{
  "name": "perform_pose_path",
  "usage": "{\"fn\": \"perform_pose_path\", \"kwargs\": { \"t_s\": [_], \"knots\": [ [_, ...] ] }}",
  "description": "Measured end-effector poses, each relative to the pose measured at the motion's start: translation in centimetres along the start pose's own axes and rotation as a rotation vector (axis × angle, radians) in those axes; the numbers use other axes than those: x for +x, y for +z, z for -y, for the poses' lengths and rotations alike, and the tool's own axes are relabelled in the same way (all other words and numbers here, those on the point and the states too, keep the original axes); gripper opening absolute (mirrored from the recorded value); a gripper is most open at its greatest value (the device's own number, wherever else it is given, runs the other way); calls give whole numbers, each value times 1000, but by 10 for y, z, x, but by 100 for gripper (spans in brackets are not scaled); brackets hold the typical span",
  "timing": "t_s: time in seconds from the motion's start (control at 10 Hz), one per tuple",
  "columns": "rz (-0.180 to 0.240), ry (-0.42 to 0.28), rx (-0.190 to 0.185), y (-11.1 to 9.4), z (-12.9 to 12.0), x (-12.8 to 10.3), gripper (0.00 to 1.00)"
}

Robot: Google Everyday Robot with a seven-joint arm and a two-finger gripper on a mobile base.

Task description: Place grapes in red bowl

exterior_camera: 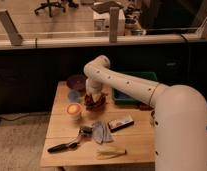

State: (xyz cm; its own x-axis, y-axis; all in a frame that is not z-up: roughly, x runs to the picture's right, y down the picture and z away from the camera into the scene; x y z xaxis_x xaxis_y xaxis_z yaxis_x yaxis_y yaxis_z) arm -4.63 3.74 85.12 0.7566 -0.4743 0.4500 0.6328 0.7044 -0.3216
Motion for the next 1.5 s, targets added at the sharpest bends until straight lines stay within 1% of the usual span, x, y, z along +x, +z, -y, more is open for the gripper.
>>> {"fn": "perform_pose_path", "kwargs": {
  "t_s": [0.4, 0.9, 1.5],
  "knots": [
    [22, -6, 16, 1, -1, 2, 80],
    [38, -18, 32, 1, 1, 4, 80],
    [39, -19, 32, 2, 1, 3, 80]
  ]
}}
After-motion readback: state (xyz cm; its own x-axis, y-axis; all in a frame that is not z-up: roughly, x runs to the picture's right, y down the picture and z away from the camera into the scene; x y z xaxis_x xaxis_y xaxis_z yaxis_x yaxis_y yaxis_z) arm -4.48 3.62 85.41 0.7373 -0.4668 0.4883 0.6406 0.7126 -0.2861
